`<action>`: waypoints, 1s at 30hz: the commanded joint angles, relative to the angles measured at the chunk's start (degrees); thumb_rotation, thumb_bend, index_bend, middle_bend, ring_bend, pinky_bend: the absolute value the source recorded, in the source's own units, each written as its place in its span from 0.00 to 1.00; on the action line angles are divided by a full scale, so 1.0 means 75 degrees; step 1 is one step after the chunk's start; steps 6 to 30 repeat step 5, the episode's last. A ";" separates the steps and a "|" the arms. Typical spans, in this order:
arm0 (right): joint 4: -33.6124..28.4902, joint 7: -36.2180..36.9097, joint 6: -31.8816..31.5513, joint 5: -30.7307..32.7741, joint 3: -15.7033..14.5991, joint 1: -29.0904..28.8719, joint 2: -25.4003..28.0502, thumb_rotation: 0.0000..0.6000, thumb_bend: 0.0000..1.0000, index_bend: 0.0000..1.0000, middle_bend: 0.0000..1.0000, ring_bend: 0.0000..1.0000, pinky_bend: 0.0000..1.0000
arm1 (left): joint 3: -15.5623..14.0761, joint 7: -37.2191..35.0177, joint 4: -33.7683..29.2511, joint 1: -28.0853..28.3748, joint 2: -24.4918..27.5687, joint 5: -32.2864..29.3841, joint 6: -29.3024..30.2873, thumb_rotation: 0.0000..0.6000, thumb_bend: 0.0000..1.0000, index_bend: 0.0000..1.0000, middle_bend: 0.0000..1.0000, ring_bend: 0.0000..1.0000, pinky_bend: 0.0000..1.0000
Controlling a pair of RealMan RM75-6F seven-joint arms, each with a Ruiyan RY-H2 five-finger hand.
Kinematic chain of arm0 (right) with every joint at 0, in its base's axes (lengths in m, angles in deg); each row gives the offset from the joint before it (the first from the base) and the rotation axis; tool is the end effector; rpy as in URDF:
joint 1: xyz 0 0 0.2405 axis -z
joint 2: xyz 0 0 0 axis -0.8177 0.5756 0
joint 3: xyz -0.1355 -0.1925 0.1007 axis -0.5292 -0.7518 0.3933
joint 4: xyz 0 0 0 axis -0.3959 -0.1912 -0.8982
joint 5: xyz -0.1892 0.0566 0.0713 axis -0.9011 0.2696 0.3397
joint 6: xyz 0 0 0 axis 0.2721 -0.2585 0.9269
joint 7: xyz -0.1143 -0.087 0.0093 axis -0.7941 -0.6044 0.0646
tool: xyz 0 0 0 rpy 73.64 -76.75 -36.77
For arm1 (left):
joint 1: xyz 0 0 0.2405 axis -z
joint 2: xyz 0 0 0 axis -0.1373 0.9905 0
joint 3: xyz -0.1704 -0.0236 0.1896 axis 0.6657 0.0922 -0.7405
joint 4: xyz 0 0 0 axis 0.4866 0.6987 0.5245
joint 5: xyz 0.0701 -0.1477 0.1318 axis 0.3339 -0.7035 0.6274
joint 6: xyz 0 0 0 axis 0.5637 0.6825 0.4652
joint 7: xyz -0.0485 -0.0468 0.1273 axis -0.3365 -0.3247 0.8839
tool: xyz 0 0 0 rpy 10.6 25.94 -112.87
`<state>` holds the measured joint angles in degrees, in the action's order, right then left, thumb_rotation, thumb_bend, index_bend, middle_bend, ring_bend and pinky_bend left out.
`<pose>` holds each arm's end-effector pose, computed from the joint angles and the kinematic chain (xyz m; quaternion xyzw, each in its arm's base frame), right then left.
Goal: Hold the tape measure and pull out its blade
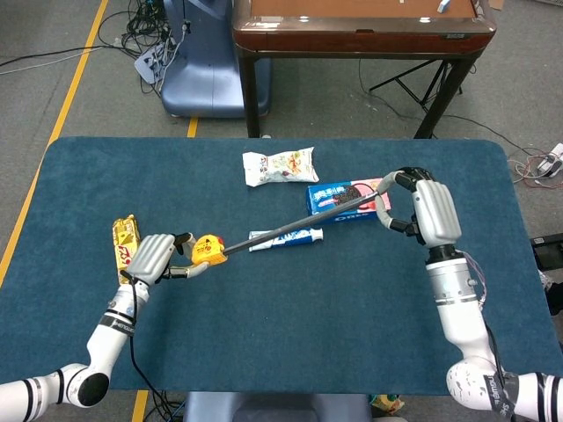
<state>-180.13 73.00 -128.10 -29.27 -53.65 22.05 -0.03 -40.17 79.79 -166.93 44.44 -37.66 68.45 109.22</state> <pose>-0.1211 -0.3289 0.1517 0.5198 -0.4597 0.5661 0.4449 -0.1673 0.3294 0.0395 -0.6372 -0.4851 -0.4461 0.3995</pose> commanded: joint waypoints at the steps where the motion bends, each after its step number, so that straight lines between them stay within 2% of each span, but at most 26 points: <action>1: 0.0010 0.0000 -0.0002 -0.0001 -0.0007 -0.0010 -0.0013 1.00 0.78 0.63 0.50 0.30 0.21 | 0.0006 0.0006 0.0007 0.0001 -0.0009 0.0007 -0.0021 0.61 0.20 0.54 0.56 0.48 0.62; 30: 0.0017 0.0005 0.0001 -0.0013 -0.0024 -0.0021 -0.0021 1.00 0.78 0.63 0.50 0.30 0.21 | 0.0031 -0.0003 0.0024 -0.0010 -0.0021 -0.0009 -0.0045 0.61 0.20 0.54 0.56 0.48 0.62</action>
